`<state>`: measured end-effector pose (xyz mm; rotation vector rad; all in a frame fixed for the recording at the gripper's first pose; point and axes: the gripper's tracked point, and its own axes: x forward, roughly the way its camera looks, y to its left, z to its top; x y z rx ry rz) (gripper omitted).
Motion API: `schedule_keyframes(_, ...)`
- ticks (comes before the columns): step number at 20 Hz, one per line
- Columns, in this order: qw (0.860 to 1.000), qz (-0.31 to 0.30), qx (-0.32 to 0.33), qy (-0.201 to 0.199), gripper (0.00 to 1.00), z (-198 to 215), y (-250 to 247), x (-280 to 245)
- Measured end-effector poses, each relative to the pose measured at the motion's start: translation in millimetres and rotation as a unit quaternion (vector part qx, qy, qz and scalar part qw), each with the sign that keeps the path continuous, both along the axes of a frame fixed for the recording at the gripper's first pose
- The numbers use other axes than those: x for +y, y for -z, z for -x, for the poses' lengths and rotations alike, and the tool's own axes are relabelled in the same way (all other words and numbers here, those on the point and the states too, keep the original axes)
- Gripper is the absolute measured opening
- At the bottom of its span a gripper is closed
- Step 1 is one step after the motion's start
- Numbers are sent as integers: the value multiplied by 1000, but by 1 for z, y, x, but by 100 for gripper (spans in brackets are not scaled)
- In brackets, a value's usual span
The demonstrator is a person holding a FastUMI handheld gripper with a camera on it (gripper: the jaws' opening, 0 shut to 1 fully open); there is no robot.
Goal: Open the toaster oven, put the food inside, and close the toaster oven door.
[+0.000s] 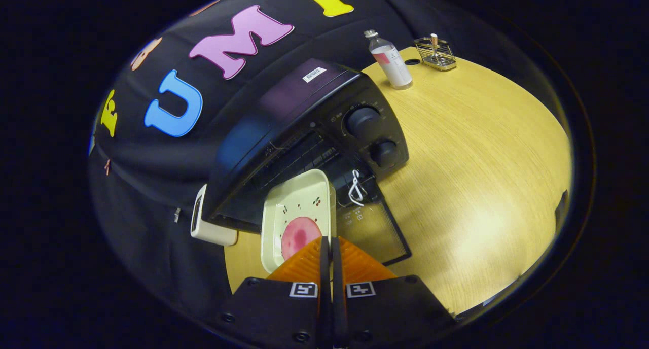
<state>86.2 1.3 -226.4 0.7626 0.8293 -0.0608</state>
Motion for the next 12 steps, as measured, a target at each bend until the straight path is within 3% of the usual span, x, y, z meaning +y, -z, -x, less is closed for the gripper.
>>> schedule_keyframes(12, 987, -43, -42, 150, 6, -82, 22, 27)
